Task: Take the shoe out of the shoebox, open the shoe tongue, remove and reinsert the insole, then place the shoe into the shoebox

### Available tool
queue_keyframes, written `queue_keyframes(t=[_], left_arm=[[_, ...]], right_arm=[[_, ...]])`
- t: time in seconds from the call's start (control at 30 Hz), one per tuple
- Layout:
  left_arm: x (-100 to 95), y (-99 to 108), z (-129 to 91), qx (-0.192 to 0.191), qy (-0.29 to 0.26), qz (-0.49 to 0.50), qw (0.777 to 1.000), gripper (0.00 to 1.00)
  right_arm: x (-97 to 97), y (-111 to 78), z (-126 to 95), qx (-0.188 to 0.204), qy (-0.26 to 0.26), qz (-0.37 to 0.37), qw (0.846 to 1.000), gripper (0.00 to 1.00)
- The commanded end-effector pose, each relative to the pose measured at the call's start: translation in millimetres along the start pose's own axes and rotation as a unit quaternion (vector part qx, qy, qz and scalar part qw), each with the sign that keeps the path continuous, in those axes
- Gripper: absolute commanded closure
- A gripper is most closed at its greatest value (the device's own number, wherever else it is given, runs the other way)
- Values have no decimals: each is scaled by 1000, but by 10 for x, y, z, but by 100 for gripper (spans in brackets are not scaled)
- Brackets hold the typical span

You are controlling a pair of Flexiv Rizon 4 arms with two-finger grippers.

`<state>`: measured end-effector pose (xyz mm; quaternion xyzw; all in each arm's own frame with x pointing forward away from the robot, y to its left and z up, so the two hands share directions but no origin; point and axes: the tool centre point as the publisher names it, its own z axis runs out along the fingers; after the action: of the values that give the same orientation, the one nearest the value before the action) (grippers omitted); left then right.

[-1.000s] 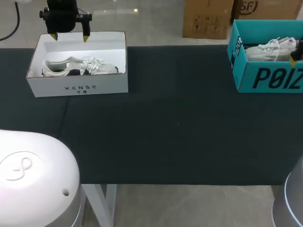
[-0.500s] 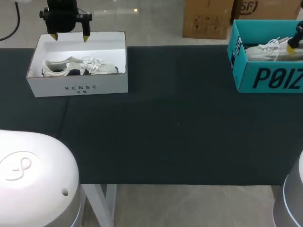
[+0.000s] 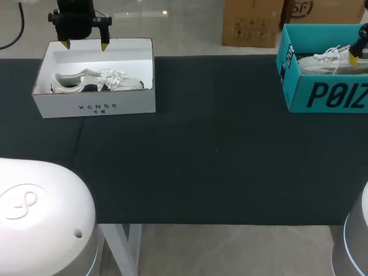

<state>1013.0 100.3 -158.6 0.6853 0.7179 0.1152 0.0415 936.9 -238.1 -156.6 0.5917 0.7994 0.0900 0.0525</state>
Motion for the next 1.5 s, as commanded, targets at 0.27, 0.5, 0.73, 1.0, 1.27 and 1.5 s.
queue_keyframes(t=[0.27, 0.5, 0.73, 1.0, 1.27, 1.5], left_arm=[[1, -2, -6, 0, 1, 0, 1000, 0], [1, -2, -6, 0, 1, 0, 1000, 0], [1, -2, -6, 0, 1, 0, 1000, 0], [1, -2, -6, 0, 1, 0, 1000, 0], [1, -2, -6, 0, 1, 0, 1000, 0], [1, -2, -6, 0, 1, 0, 1000, 0]], right_arm=[[-788, 619, 411, 8, -28, 74, 997, 0], [-1228, 884, 694, 9, -52, 106, 993, 0], [-1570, 1104, 945, 11, -62, 110, 992, 0], [-1872, 1309, 1149, 4, -58, 104, 993, 0], [-2105, 1428, 1378, 15, -53, 79, 995, 0], [-2292, 1490, 1557, 24, -54, 70, 996, 0]])
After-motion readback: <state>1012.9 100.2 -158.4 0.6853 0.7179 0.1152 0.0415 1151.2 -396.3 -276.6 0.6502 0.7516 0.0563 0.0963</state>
